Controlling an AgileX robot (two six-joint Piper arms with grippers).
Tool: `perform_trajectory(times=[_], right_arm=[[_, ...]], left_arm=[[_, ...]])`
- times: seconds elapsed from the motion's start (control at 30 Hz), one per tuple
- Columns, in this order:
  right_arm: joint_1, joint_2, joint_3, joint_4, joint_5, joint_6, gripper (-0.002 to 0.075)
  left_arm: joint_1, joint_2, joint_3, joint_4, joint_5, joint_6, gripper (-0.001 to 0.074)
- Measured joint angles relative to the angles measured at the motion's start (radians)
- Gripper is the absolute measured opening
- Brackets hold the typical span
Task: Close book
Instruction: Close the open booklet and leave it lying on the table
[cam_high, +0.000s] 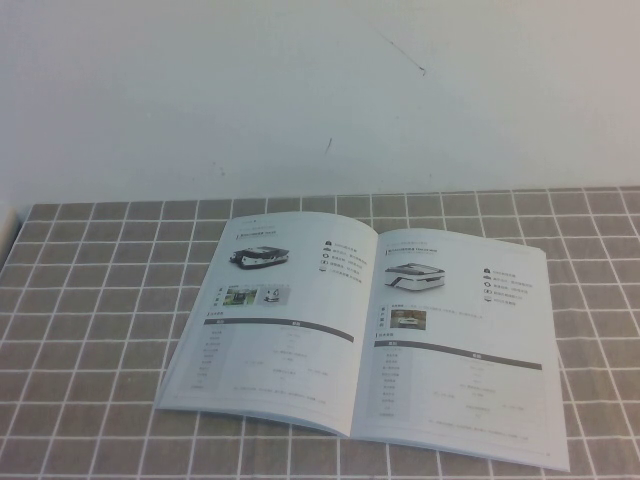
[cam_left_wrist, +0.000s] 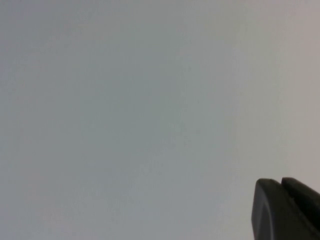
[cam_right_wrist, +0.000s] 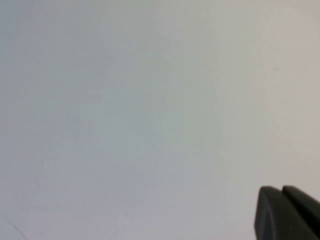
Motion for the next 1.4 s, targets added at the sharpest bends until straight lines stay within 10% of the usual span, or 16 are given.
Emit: perform_trajectory(times=[0.67,0.9,1.4], right_arm=[[0.0,0.172,-0.589,0.041,0.93,-0.024,-0.0003],[0.0,0.518,-0.7,0.248,1.2,-0.38,-0.0003],[0.0,1.256,-0.789,0.943,1.088,-1.1,-0.0003]], left_arm=[[0.0,0.215,-0.52,-0.007,0.966,-0.031,-0.0004],[0.0,0.494,-0.65,-0.171,1.191,0.074,-0.0004],[0.0,1.051,-0.667,-0.908,1.125,0.624,-0.0004]])
